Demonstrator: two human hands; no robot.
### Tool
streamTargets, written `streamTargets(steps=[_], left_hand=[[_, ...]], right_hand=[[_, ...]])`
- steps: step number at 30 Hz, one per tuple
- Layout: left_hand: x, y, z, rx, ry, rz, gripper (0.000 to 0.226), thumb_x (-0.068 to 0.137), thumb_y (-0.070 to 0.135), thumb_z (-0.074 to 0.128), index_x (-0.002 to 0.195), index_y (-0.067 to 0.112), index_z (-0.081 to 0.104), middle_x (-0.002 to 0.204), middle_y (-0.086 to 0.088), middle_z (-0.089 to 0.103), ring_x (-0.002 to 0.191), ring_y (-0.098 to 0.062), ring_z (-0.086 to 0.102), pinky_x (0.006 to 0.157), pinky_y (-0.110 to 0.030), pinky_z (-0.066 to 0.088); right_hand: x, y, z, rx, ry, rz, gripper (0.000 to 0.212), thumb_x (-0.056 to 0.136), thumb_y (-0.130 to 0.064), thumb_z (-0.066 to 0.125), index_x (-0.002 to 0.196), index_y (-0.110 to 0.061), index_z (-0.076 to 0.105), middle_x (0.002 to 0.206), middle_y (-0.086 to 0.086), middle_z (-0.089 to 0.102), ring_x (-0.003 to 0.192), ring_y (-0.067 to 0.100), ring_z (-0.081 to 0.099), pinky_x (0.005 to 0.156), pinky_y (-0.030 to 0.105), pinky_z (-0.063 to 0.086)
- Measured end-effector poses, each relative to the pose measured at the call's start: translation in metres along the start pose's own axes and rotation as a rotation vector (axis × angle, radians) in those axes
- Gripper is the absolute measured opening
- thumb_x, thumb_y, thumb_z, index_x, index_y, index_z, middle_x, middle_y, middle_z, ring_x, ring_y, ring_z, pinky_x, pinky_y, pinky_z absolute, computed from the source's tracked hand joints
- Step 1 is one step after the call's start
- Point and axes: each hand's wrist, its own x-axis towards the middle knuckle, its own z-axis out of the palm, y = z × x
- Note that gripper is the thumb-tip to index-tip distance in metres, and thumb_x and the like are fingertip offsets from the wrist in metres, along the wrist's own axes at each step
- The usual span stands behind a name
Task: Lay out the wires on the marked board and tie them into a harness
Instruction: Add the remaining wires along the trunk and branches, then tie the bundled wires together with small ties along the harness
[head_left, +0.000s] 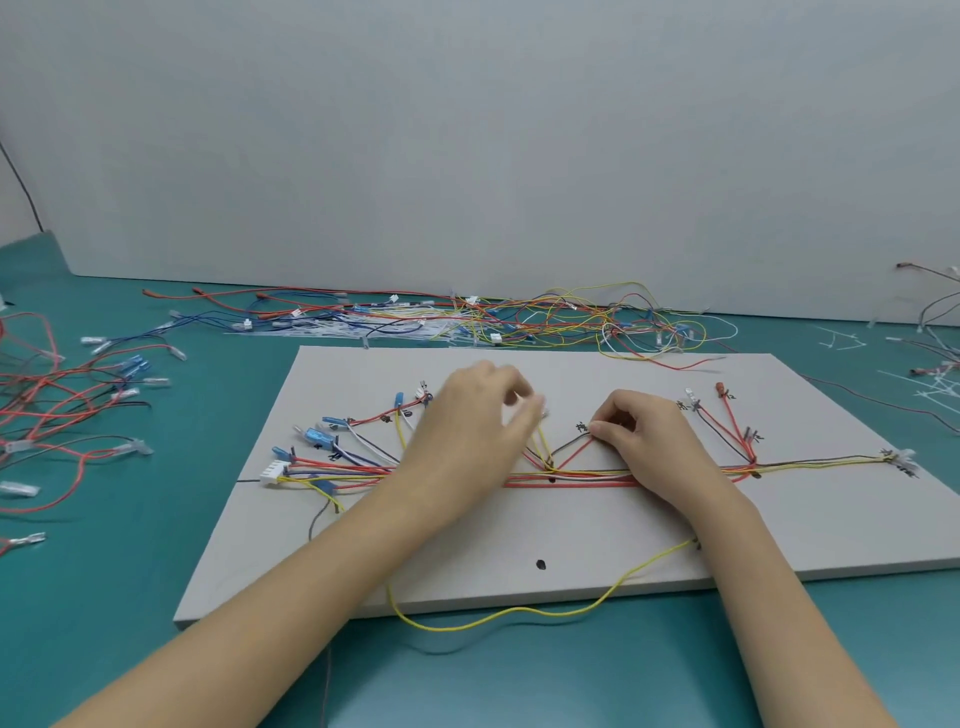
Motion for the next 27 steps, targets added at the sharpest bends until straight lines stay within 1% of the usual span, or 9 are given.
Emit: streamTargets(steps=[3,5,9,12,15,17,21,25,27], left_hand=[[0.022,-0.023,-0.032,0.033,0.115,-0.072,0.019,0.096,0.026,0.052,0.1,0.016,0.068,0.101,-0.001,0.065,0.098,-0.019,0.056,0.089,-0.036,0.044],[0.037,-0.051,-0.057,0.237,0.194,-0.188,0.024,0.097,0.022,0.049,0.112,0.015,0.066,0.113,-0.009,0.063,0.11,-0.029,0.052,0.096,-0.041,0.041],[0.042,-0.127,-0.107,0.651,0.243,-0.738,0.043,0.091,0.014,0.048,0.133,0.009,0.047,0.141,-0.019,0.042,0.135,-0.036,0.027,0.111,-0.057,0.018],[0.02,-0.183,-0.132,0.586,0.201,-1.098,0.067,0.087,0.022,0.055,0.145,0.002,0.027,0.156,-0.024,0.016,0.146,-0.043,0.003,0.115,-0.064,0.004],[0.001,-0.215,-0.143,0.486,0.189,-1.26,0.081,0.087,0.043,0.059,0.148,0.008,0.019,0.156,-0.024,0.009,0.143,-0.047,0.007,0.113,-0.065,0.013],[0.0,-0.22,-0.142,0.529,0.166,-1.256,0.075,0.091,0.046,0.054,0.149,0.011,0.021,0.155,-0.022,0.012,0.142,-0.045,0.012,0.113,-0.063,0.016],[0.014,-0.201,-0.117,0.625,0.153,-1.144,0.059,0.094,0.028,0.051,0.145,0.008,0.031,0.148,-0.021,0.023,0.138,-0.036,0.021,0.112,-0.054,0.022],[0.03,-0.183,-0.094,0.532,0.028,-0.89,0.054,0.099,0.038,0.046,0.139,0.003,0.037,0.141,-0.028,0.035,0.13,-0.045,0.034,0.104,-0.052,0.034],[0.032,-0.179,-0.097,0.53,0.045,-0.88,0.059,0.098,0.046,0.043,0.141,0.006,0.036,0.142,-0.028,0.036,0.133,-0.044,0.031,0.104,-0.053,0.033]], right_hand=[[0.0,0.001,-0.001,0.007,-0.003,0.013,0.012,0.087,-0.02,0.069,0.076,-0.023,0.066,0.082,-0.009,0.067,0.083,0.017,0.06,0.082,0.044,0.05],[0.0,0.001,-0.001,0.015,-0.002,0.015,0.012,0.087,-0.02,0.07,0.076,-0.023,0.066,0.082,-0.008,0.067,0.083,0.017,0.061,0.082,0.043,0.05],[0.001,0.001,-0.001,0.029,0.006,0.011,0.012,0.086,-0.019,0.071,0.074,-0.023,0.067,0.08,-0.007,0.068,0.082,0.017,0.061,0.079,0.04,0.051],[0.001,0.001,-0.001,0.029,0.009,0.011,0.013,0.085,-0.019,0.072,0.074,-0.023,0.068,0.08,-0.007,0.068,0.081,0.017,0.061,0.079,0.039,0.051],[0.001,0.001,-0.001,0.027,0.012,0.009,0.012,0.085,-0.019,0.072,0.074,-0.022,0.068,0.08,-0.006,0.068,0.081,0.018,0.06,0.078,0.038,0.05],[0.001,0.001,0.0,0.029,0.014,0.01,0.012,0.085,-0.019,0.072,0.074,-0.021,0.068,0.079,-0.004,0.068,0.08,0.019,0.06,0.078,0.039,0.05],[0.001,0.001,0.0,0.021,0.016,0.007,0.012,0.085,-0.019,0.071,0.074,-0.021,0.068,0.079,-0.004,0.068,0.08,0.019,0.06,0.077,0.038,0.05],[0.001,0.001,-0.001,0.024,0.021,0.01,0.012,0.085,-0.02,0.072,0.074,-0.022,0.068,0.078,-0.005,0.067,0.079,0.018,0.06,0.076,0.037,0.05],[0.001,0.001,0.0,0.034,0.021,0.013,0.012,0.085,-0.019,0.072,0.073,-0.021,0.068,0.077,-0.005,0.068,0.077,0.017,0.06,0.075,0.037,0.05]])
